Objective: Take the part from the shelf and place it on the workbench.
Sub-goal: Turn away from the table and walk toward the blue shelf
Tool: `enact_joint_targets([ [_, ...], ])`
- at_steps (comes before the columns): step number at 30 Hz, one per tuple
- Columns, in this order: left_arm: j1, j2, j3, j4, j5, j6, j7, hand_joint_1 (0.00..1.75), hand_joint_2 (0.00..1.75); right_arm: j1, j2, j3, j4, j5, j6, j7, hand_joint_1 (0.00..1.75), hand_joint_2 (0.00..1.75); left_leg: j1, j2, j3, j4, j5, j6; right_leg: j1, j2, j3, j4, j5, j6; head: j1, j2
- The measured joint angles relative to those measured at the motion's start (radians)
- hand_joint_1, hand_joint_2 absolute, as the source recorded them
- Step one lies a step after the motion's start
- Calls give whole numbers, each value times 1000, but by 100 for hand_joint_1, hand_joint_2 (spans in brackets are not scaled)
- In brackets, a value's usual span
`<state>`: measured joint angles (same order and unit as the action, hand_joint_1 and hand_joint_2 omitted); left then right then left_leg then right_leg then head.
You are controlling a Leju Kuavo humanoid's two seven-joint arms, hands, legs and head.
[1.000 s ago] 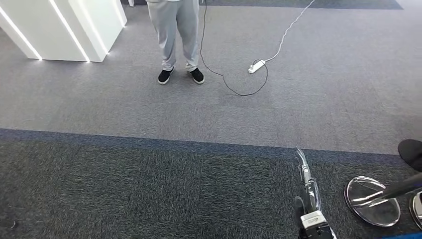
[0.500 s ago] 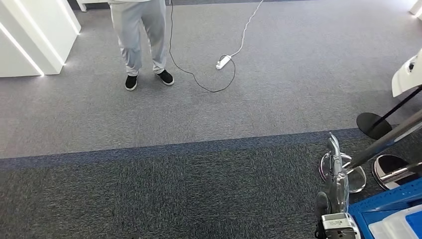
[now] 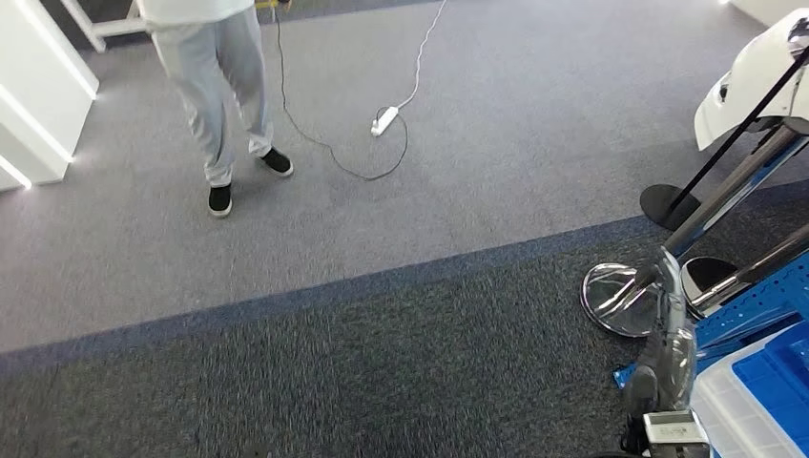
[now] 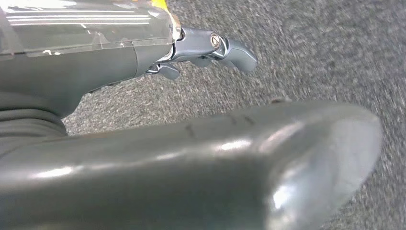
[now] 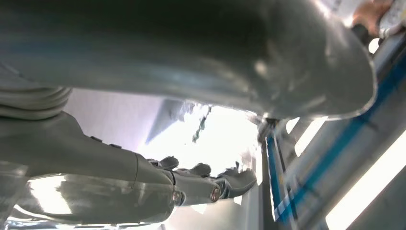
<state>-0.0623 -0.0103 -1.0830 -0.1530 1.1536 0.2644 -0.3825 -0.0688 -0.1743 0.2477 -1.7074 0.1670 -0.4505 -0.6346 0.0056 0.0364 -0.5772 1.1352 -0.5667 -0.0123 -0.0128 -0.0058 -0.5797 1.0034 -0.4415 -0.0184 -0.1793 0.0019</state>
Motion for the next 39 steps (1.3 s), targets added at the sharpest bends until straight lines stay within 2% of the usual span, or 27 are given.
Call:
enact_joint_targets([
  [2,1,0,0,0,0,1,1,0,0,-3,0,2,1,4,0,6,0,0,1,-8,-21,44,-19,-1,0,7,0,0,0,-2,0,0],
  [3,3,0,0,0,0,1,2,0,0,-5,0,4,3,8,0,12,0,0,1,-15,-44,91,-37,-3,1,16,-1,0,-1,-3,0,0],
  [4,4,0,0,0,0,3,3,0,0,-7,0,8,6,12,0,18,0,0,2,-21,-59,114,-33,-3,2,35,0,1,-1,-3,0,0],
  [5,5,2,0,0,0,5,4,0,0,-9,0,11,10,16,0,24,0,0,4,-51,-49,80,-5,-1,2,61,0,4,-2,-1,0,0],
  [7,5,5,0,0,0,8,5,0,0,-15,1,16,17,23,-1,30,0,0,7,-108,2,-61,76,5,0,110,-6,12,-3,9,0,0],
  [8,5,6,0,0,0,10,6,0,0,-18,1,17,21,32,-4,36,0,0,8,-131,24,-117,98,8,-4,128,-11,14,-1,17,0,0],
  [10,4,5,0,0,1,15,7,0,0,-30,2,18,42,61,-8,56,0,0,7,-113,26,-124,103,16,-8,149,-19,11,5,33,0,0],
  [11,2,3,0,0,1,18,8,0,0,-42,3,20,70,81,-12,69,0,0,8,-99,29,-131,106,22,-5,137,-22,14,3,38,0,0],
  [12,1,2,0,0,0,23,10,0,0,-61,8,21,118,108,-20,84,0,0,10,-83,32,-139,111,29,-2,111,-31,32,-9,43,0,0],
  [14,-2,-1,-3,0,-5,34,19,0,0,-110,29,21,270,179,-54,119,0,0,10,-52,34,-147,115,38,0,41,-79,125,-58,51,1,0],
  [16,-2,-5,-12,0,-13,46,36,0,0,-152,62,18,470,232,-90,170,0,0,7,-22,32,-148,115,41,-4,13,-140,247,-105,58,1,0],
  [17,-3,-8,-18,0,-16,51,45,0,0,-166,79,13,586,245,-103,208,0,0,6,-9,32,-147,114,41,-7,10,-154,276,-106,60,1,0],
  [18,-4,-12,-24,0,-20,56,52,0,0,-179,93,4,706,255,-112,261,0,0,6,3,32,-147,113,41,-9,6,-146,265,-90,61,1,0],
  [19,-7,-17,-31,0,-24,61,59,0,0,-186,104,-8,827,264,-118,336,0,0,6,13,34,-146,111,41,-10,-4,-118,214,-59,62,1,0],
  [21,-11,-25,-42,0,-26,69,66,0,0,-180,114,-31,1022,271,-121,512,0,0,3,25,39,-142,104,34,-3,-58,-43,77,-8,56,1,0],
  [23,-11,-28,-50,-1,-23,74,67,0,0,-148,117,-59,1155,242,-112,652,0,0,-2,38,45,-139,95,23,8,-91,-10,8,1,43,1,0],
  [24,-11,-28,-51,-1,-21,76,67,0,0,-125,119,-78,1207,216,-104,694,0,0,-5,48,48,-138,91,17,12,-84,-10,5,-3,36,1,0],
  [26,-12,-28,-51,-1,-18,82,67,0,0,-74,122,-123,1294,167,-88,747,0,0,-3,63,56,-135,78,5,9,-57,-7,3,-3,23,1,0],
  [28,-13,-28,-51,-1,-19,89,72,0,0,-34,127,-161,1357,140,-74,791,0,0,2,33,42,-81,36,-5,3,-31,-1,-1,-2,8,1,0],
  [30,-10,-27,-55,-1,-26,93,90,0,0,-11,135,-188,1400,124,-62,831,0,0,5,-11,-16,51,-33,-10,1,0,0,-2,-2,-1,1,0],
  [31,-8,-26,-60,0,-33,92,101,0,0,-1,141,-201,1417,116,-58,843,0,0,6,-21,-49,120,-58,-12,2,17,1,-2,-3,-3,1,0],
  [32,-7,-25,-67,0,-38,91,112,0,0,8,146,-214,1431,109,-56,846,0,0,6,-26,-71,160,-65,-12,3,34,2,-1,-3,-3,1,0],
  [33,-6,-24,-73,0,-42,90,121,0,0,16,151,-225,1443,105,-54,841,0,0,6,-27,-78,165,-53,-11,3,51,3,0,-3,-3,1,0],
  [34,-6,-23,-79,0,-44,89,127,0,0,22,156,-236,1453,102,-54,829,0,0,6,-30,-65,128,-21,-8,4,68,4,1,-3,-3,1,0],
  [35,-6,-23,-84,0,-45,89,130,0,0,26,161,-244,1462,101,-54,811,0,0,6,-42,-37,59,21,-3,4,83,5,2,-3,-3,1,0],
  [37,-9,-19,-93,0,-51,89,133,0,0,27,170,-256,1472,103,-54,764,0,0,6,-91,19,-78,78,8,4,112,3,6,-3,4,1,0],
  [39,-13,-16,-101,0,-61,88,130,0,0,26,174,-261,1479,112,-56,719,0,0,4,-116,39,-128,88,13,2,135,-2,8,-1,18,1,0],
])
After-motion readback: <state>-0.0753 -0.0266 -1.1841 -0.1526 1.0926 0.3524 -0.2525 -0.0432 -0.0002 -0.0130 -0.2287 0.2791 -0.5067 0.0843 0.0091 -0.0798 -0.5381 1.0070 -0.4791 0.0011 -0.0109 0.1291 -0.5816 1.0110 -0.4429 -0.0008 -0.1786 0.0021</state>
